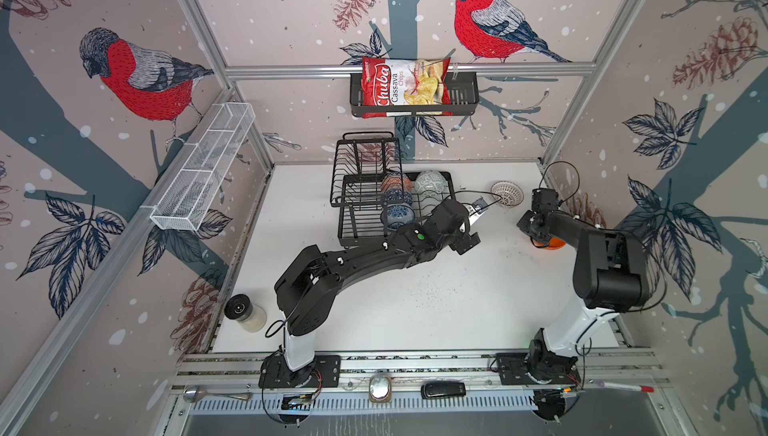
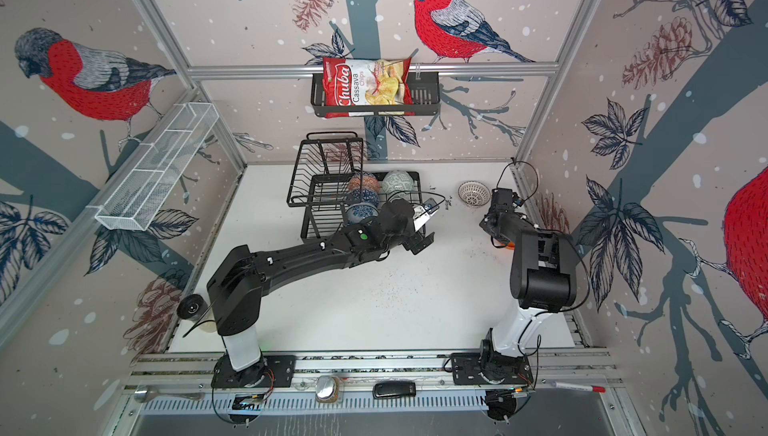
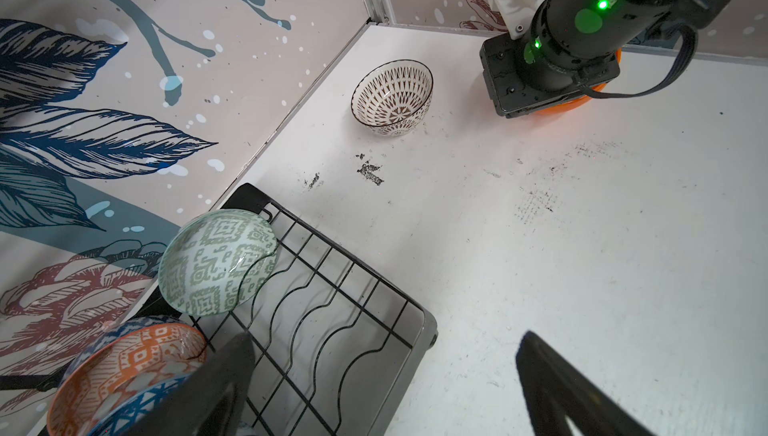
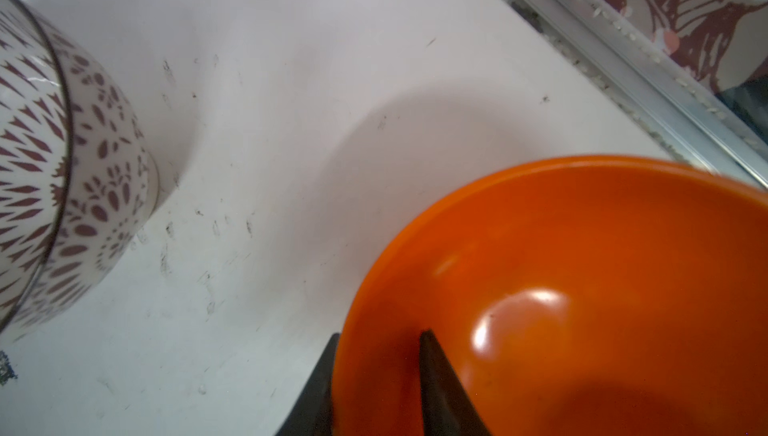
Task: Load the bowls into the dish rack
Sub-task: 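Lower the right gripper onto the orange bowl rim and grasp it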
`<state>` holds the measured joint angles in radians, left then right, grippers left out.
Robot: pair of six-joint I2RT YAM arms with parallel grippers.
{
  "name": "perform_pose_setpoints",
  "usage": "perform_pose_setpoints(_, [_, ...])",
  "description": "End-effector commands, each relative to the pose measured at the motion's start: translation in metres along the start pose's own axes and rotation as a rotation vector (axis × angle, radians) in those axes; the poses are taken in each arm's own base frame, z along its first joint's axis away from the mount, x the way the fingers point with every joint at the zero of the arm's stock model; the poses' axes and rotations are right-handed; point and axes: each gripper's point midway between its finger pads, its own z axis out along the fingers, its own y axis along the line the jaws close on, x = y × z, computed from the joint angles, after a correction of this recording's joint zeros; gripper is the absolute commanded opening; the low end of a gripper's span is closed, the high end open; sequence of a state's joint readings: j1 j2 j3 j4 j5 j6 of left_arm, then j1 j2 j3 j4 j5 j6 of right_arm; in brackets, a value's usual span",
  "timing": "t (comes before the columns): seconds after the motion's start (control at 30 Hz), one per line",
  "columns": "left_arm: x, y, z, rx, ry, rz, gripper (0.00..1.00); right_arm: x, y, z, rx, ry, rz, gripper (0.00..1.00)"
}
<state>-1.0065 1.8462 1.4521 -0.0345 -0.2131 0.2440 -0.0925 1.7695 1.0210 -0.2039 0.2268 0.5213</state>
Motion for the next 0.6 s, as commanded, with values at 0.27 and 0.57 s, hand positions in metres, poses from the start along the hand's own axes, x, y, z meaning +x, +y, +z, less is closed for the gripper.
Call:
perform_pose_setpoints(0.27, [-0.018,0.013,-0.011,-0.054,-0.069,0.014,0.98,0.003,0.004,-0.017,-0.01,-0.009,-0.02,0.04])
perform_pose_setpoints(0.57, [-0.018,0.038,-0.023,-0.155,-0.092,-0.015,0.98,0.034,0.044,-0.043,-0.062,0.006,-0.16,0.01])
